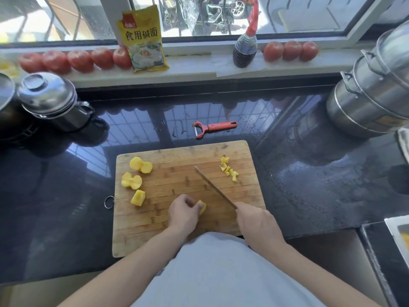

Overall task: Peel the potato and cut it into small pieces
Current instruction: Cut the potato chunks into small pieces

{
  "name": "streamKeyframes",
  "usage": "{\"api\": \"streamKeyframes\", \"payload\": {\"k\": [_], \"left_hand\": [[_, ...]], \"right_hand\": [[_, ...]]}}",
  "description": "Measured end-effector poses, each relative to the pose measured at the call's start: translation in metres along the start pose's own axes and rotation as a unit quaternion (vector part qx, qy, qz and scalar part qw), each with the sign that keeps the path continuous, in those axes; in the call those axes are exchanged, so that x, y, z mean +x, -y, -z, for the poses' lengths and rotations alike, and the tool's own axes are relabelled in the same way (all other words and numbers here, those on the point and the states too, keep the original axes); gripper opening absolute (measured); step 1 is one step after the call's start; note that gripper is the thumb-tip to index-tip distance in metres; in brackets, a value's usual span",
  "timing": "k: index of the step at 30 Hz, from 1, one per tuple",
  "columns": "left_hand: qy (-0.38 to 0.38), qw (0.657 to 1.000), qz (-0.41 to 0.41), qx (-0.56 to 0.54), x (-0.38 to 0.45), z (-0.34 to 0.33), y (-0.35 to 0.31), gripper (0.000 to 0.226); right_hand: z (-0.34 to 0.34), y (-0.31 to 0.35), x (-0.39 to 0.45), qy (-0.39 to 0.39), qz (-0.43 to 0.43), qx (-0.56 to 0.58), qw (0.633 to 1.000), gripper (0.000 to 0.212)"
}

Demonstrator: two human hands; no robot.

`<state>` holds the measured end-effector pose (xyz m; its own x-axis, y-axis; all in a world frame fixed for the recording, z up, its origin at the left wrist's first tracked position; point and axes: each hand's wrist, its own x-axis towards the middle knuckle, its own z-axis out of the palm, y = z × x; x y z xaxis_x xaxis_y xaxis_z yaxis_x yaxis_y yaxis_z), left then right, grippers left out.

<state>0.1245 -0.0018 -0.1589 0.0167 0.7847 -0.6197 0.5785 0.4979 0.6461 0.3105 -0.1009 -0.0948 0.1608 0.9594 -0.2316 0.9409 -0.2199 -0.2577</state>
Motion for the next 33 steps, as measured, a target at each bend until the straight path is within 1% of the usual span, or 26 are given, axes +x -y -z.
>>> {"api": "streamKeyframes", "payload": {"k": [2, 4, 6, 8, 12, 15, 19, 23, 24, 25, 27, 28, 29, 31, 32, 33], "left_hand": [[0.006, 1.000, -0.004, 0.016, 0.000, 0.001, -0.001, 0.021], [0.009, 1.000, -0.006, 0.014, 0.000, 0.001, 0.001, 0.019], [0.012, 1.000, -0.006, -0.003, 0.000, -0.001, 0.003, 0.016], [0.005, 1.000, -0.012, -0.021, 0.001, -0.002, 0.006, 0.014], [-0.006, 0.999, -0.023, -0.025, 0.000, -0.004, 0.004, 0.005], [0.003, 0.999, -0.025, -0.044, -0.001, -0.002, 0.006, 0.006], [0.004, 0.999, -0.032, -0.035, 0.003, -0.003, 0.010, 0.008], [0.011, 0.999, -0.031, -0.031, 0.000, 0.000, 0.006, 0.010], [0.013, 0.999, -0.027, -0.034, -0.002, 0.001, 0.004, 0.010], [0.013, 0.999, -0.020, -0.035, -0.003, 0.002, 0.001, 0.011], [0.012, 0.999, 0.003, -0.038, -0.005, 0.003, -0.004, 0.013], [0.014, 0.999, 0.013, -0.042, -0.005, 0.003, -0.006, 0.013], [0.017, 0.999, 0.022, -0.044, -0.004, 0.004, -0.006, 0.010], [0.024, 0.998, 0.026, -0.047, -0.005, 0.005, -0.008, 0.004], [0.025, 0.998, 0.025, -0.049, -0.004, 0.005, -0.006, 0.010], [0.026, 0.998, 0.026, -0.050, -0.004, 0.006, -0.006, 0.014]], "right_hand": [[0.004, -0.014, 0.000, -0.044, -0.002, 0.027, 0.999, 0.013], [0.009, -0.022, -0.003, -0.055, 0.035, 0.066, 0.996, 0.013], [0.011, -0.019, -0.010, -0.060, 0.073, 0.087, 0.992, 0.016], [0.002, -0.014, -0.020, -0.057, 0.100, 0.076, 0.990, 0.023], [-0.014, -0.018, -0.023, -0.069, 0.127, 0.039, 0.989, 0.021], [-0.012, -0.018, -0.023, -0.089, 0.155, 0.037, 0.983, 0.020], [-0.013, -0.017, -0.023, -0.108, 0.168, 0.030, 0.980, 0.020], [-0.012, -0.016, -0.026, -0.106, 0.175, 0.011, 0.979, 0.015], [-0.014, -0.017, -0.025, -0.094, 0.178, -0.004, 0.980, 0.010], [-0.016, -0.016, -0.022, -0.066, 0.175, -0.018, 0.982, 0.011], [-0.023, -0.012, -0.015, 0.015, 0.144, -0.049, 0.988, 0.031], [-0.026, -0.010, -0.011, 0.031, 0.127, -0.058, 0.990, 0.036], [-0.027, -0.005, -0.006, 0.030, 0.118, -0.062, 0.991, 0.035], [-0.029, 0.003, 0.000, 0.036, 0.102, -0.053, 0.993, 0.021], [-0.029, 0.006, 0.004, 0.064, 0.088, -0.049, 0.993, 0.014], [-0.029, 0.008, 0.007, 0.097, 0.072, -0.042, 0.992, 0.012]]}}
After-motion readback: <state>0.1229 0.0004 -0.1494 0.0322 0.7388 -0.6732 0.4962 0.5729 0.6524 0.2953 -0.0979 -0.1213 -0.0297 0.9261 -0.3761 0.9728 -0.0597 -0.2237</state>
